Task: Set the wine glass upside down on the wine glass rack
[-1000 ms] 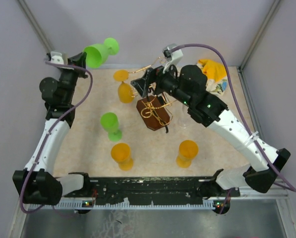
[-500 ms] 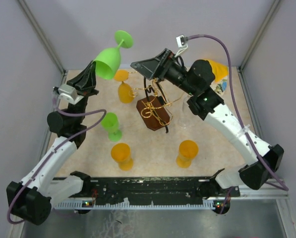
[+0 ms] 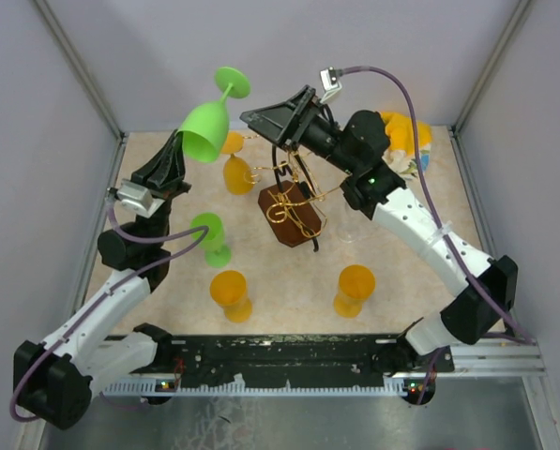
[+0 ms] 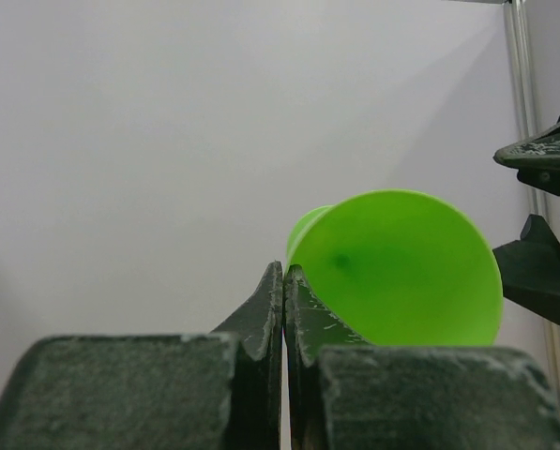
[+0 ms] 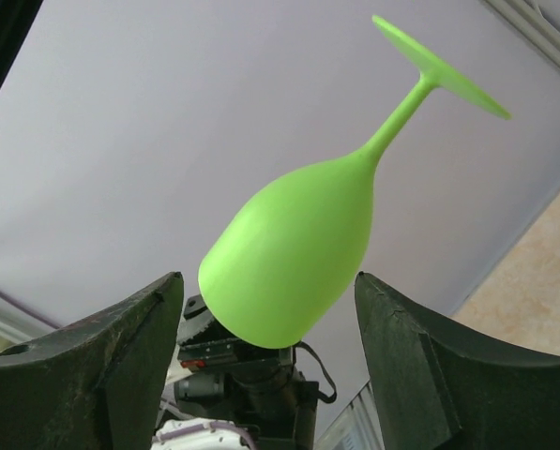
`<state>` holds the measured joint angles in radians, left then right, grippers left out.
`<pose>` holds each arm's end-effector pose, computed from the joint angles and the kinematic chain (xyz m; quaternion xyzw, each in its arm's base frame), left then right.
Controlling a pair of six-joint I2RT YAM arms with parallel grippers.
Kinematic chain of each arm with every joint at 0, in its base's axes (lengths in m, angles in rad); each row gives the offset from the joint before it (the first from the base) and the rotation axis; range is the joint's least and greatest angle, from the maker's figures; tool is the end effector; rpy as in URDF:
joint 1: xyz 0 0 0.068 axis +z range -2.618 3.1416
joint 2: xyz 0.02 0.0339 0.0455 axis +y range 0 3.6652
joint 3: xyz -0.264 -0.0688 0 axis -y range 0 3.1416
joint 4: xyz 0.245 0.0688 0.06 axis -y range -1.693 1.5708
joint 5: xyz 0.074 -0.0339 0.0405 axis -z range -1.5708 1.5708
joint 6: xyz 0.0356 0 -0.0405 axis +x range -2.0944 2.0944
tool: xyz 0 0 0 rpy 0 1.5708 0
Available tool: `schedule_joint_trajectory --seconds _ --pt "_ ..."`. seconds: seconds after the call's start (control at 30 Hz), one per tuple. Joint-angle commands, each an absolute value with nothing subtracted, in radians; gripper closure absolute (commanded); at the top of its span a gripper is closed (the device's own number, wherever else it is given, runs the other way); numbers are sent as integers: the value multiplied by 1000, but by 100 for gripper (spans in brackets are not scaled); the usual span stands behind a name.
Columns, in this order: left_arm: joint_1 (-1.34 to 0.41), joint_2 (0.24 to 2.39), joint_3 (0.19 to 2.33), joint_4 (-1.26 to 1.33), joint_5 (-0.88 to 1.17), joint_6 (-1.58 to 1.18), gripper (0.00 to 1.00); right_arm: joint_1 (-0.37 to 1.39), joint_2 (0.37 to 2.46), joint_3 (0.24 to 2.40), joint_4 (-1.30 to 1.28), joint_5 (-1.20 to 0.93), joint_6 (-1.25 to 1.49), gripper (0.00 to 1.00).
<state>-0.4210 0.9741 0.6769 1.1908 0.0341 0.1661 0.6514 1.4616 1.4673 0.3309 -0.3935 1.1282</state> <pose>0.1749 -0.0796 0.4029 0.1115 0.3133 -0.1255 0.9347 0.2595 0.2150 0.4726 -0.0209 0.5891 0.6926 0.4157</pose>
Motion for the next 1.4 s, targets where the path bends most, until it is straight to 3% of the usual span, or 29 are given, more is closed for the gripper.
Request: schedule_joint_trajectory --seconds 0.0,0.77,1.0,1.37 --pt "-439 945 652 1271 5 169 100 645 1490 1545 362 -368 1145 28" --pt "-526 1007 634 1333 -35 192 100 650 1643 1660 389 -309 1176 45" --pt "-533 1018 626 1354 -56 194 100 672 1687 1690 378 -325 1174 55" --pt "-540 1013 621 1370 -36 164 100 678 1735 1759 356 -333 1160 60"
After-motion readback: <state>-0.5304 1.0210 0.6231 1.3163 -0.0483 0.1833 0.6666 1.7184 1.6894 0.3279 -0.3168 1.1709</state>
